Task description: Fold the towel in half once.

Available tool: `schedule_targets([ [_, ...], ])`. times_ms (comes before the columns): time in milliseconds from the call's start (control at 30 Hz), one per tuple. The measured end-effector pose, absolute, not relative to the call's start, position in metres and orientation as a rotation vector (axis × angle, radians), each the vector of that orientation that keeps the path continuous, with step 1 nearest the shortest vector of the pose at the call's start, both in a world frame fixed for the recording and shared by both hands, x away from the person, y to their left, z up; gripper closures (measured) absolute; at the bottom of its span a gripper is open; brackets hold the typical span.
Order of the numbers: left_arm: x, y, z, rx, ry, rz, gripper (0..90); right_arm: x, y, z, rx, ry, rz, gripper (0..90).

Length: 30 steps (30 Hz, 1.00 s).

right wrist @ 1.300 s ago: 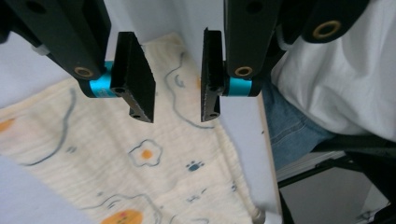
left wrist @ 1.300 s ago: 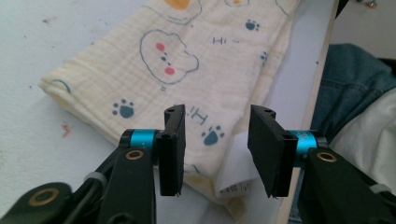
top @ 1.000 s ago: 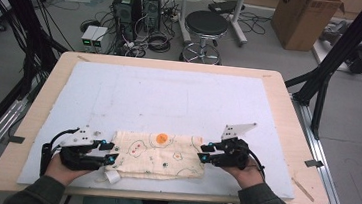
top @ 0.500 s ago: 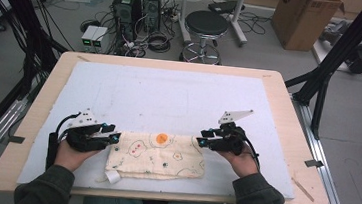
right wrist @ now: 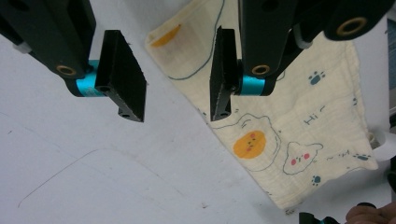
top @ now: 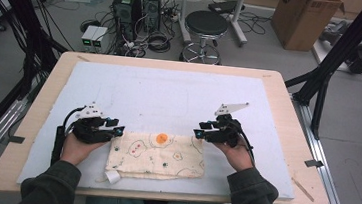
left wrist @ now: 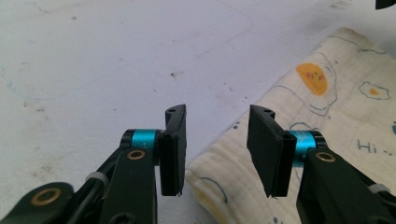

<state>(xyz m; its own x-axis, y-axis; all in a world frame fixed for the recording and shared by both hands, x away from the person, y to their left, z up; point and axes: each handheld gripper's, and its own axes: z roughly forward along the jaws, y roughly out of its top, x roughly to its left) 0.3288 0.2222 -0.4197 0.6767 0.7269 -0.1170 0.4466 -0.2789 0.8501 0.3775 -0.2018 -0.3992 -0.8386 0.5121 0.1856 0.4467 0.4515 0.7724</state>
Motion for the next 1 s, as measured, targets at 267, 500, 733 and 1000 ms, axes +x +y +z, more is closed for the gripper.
schedule_targets([
  [267,0.33,0.224,-0.42,1.918,0.917,0.371,56.7,0.382,-0.198,-0.403,0.857,2.607,1.354,50.9],
  [500,0.331,0.223,-0.421,1.926,0.909,0.375,56.0,0.383,-0.198,-0.404,0.873,2.594,1.352,47.8],
  [733,0.329,0.222,-0.42,1.927,0.908,0.388,55.2,0.384,-0.195,-0.408,0.876,2.6,1.326,47.7],
  [1000,0.33,0.224,-0.42,1.922,0.913,0.401,53.8,0.384,-0.194,-0.412,0.889,2.612,1.318,48.3],
])
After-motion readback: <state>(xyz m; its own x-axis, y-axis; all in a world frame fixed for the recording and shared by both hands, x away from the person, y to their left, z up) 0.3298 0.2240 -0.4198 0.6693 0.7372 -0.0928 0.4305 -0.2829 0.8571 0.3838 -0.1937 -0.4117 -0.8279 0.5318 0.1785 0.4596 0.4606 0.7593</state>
